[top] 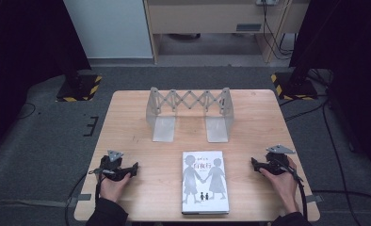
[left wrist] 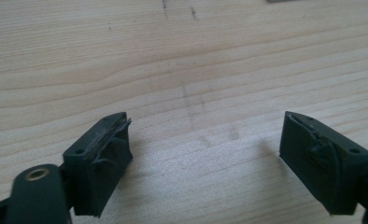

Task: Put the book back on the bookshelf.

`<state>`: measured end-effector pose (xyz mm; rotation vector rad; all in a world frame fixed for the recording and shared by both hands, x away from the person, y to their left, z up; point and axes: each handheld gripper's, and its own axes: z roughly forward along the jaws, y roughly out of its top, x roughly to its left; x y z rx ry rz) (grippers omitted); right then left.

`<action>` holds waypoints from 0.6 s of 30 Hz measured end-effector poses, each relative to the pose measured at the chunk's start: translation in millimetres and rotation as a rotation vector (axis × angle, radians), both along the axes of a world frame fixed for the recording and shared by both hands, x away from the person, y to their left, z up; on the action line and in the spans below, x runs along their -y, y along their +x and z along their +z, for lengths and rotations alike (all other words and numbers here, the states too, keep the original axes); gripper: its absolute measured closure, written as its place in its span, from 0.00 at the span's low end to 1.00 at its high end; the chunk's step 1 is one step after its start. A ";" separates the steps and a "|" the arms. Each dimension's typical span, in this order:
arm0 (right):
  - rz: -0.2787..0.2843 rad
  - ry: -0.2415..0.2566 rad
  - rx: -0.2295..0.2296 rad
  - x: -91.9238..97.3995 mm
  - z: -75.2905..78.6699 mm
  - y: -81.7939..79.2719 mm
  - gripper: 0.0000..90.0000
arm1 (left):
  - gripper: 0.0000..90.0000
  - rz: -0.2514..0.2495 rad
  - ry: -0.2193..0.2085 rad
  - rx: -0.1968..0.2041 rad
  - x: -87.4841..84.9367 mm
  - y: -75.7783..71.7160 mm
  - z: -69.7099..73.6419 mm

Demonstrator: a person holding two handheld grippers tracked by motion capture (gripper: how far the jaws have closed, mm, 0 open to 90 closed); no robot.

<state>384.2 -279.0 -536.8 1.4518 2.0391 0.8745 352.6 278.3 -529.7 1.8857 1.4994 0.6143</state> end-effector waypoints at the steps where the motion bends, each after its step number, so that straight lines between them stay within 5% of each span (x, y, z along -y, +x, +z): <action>1: 0.008 -0.006 0.008 -0.7 0.3 -0.7 0.22 | 0.19 -0.002 -0.004 0.006 0.4 -1.0 1.4; 18: 0.054 0.064 0.077 -8.6 15.7 -14.6 0.24 | 0.22 -0.056 -0.037 0.057 17.1 -10.9 15.6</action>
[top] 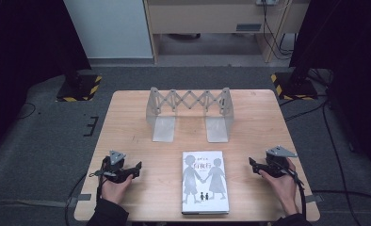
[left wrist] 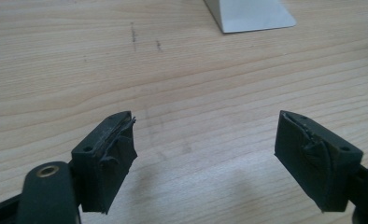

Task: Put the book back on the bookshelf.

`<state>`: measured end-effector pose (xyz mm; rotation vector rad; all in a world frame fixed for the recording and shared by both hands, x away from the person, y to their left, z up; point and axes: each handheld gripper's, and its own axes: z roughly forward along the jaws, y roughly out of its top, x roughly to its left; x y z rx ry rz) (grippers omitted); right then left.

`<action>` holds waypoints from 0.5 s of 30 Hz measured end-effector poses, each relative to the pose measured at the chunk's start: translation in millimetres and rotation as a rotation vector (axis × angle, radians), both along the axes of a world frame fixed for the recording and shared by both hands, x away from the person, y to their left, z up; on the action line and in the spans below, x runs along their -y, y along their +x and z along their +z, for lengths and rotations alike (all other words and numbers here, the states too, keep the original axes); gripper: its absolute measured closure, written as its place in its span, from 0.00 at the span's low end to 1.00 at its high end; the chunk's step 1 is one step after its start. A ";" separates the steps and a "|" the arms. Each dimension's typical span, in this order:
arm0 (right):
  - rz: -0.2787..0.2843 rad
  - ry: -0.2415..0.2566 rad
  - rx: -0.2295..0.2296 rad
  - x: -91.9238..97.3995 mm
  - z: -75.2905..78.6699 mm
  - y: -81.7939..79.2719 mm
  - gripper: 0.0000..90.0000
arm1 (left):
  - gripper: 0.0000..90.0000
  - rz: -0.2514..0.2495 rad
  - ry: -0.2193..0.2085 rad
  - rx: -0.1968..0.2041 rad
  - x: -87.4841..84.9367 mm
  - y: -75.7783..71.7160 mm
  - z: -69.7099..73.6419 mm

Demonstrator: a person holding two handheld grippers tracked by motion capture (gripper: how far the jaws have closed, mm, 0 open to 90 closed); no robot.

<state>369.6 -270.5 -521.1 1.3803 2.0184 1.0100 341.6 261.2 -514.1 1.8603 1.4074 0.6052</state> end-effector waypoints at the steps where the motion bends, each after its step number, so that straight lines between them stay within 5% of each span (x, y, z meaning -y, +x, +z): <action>1: 0.001 0.001 0.004 -0.6 0.7 -0.6 0.23 | 0.22 -0.004 -0.007 0.003 1.2 -0.2 0.5; 15: 0.053 0.038 0.036 -16.5 12.8 -8.2 0.24 | 0.21 -0.078 -0.049 0.034 15.1 -7.0 8.1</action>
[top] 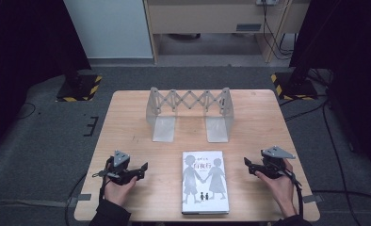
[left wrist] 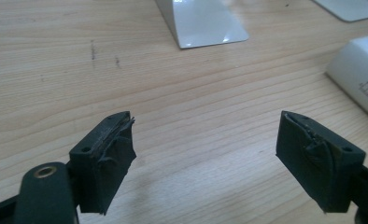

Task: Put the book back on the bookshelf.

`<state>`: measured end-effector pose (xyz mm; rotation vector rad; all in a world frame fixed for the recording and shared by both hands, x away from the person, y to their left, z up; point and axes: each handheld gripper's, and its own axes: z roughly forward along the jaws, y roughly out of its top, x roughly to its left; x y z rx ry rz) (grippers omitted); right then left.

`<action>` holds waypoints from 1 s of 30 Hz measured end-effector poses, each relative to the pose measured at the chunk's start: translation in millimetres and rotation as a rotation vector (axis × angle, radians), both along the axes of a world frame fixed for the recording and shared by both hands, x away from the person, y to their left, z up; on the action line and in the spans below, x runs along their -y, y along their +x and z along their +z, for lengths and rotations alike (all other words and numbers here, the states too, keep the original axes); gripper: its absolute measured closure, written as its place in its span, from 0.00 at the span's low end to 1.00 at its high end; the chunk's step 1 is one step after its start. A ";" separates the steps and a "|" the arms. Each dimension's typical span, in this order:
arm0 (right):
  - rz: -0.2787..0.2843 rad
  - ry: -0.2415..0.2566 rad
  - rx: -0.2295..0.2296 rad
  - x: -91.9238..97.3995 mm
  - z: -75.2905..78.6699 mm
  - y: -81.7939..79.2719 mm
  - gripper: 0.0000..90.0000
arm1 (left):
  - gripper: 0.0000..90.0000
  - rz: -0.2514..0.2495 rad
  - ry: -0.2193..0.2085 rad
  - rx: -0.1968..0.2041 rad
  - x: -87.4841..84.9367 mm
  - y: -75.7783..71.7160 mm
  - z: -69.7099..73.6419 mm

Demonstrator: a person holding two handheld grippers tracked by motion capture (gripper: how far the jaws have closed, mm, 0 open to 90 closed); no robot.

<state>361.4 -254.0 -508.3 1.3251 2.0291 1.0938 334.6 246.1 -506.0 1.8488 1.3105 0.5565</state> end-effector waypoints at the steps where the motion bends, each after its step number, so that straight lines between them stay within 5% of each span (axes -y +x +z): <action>1: 0.004 0.007 -0.002 -1.2 0.6 -0.8 0.24 | 0.21 -0.008 -0.008 0.002 1.5 -0.5 0.7; 17: 0.052 0.100 0.012 -14.1 12.2 -6.6 0.24 | 0.26 -0.120 -0.048 0.030 31.0 -6.4 9.7; 30: 0.114 0.120 0.003 -33.8 13.9 -11.9 0.25 | 0.26 -0.229 -0.045 0.028 63.8 -11.8 7.2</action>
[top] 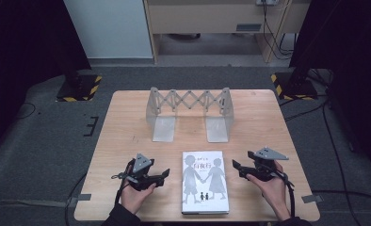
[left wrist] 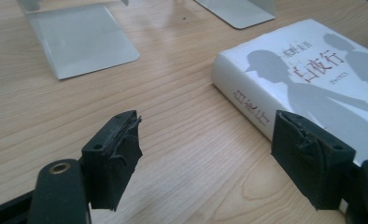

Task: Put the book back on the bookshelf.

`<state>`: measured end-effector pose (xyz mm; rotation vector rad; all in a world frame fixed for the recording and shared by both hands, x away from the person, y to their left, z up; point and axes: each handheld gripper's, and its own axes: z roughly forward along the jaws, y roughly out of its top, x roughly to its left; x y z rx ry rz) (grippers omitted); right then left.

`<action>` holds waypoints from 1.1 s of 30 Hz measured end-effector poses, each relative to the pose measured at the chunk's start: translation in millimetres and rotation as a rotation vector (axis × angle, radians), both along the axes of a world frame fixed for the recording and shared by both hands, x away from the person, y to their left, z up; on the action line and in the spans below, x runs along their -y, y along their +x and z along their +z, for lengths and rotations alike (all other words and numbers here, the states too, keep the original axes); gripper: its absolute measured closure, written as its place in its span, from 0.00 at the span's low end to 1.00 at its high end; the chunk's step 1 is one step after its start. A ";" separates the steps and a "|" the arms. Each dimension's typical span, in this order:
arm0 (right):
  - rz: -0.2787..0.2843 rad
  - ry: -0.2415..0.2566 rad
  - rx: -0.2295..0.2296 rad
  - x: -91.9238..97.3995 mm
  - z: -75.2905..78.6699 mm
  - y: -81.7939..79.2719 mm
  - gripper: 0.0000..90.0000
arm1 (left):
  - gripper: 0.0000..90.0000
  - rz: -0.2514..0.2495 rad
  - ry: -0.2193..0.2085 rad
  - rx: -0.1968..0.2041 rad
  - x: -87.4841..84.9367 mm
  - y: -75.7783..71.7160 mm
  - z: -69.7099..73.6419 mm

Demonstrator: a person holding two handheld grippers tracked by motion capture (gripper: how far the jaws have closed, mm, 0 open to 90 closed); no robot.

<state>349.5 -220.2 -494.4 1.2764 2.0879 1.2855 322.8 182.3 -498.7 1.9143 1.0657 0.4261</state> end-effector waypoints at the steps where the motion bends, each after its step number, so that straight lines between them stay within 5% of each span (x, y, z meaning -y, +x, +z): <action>1: 0.006 0.005 0.001 -1.8 -0.4 -0.4 0.25 | 0.26 -0.007 0.000 0.002 2.0 -0.6 0.4; 17: 0.063 0.018 -0.026 -19.4 -6.7 -5.6 0.26 | 0.24 -0.105 0.005 0.020 34.1 -6.0 -2.3; 22: 0.079 0.019 -0.034 -24.2 -9.8 -7.2 0.26 | 0.21 -0.097 0.003 -0.026 38.8 -5.0 -7.5; 33: 0.123 0.015 -0.070 -37.7 -19.5 -12.3 0.26 | 0.10 -0.133 0.018 -0.039 55.6 -4.5 -16.4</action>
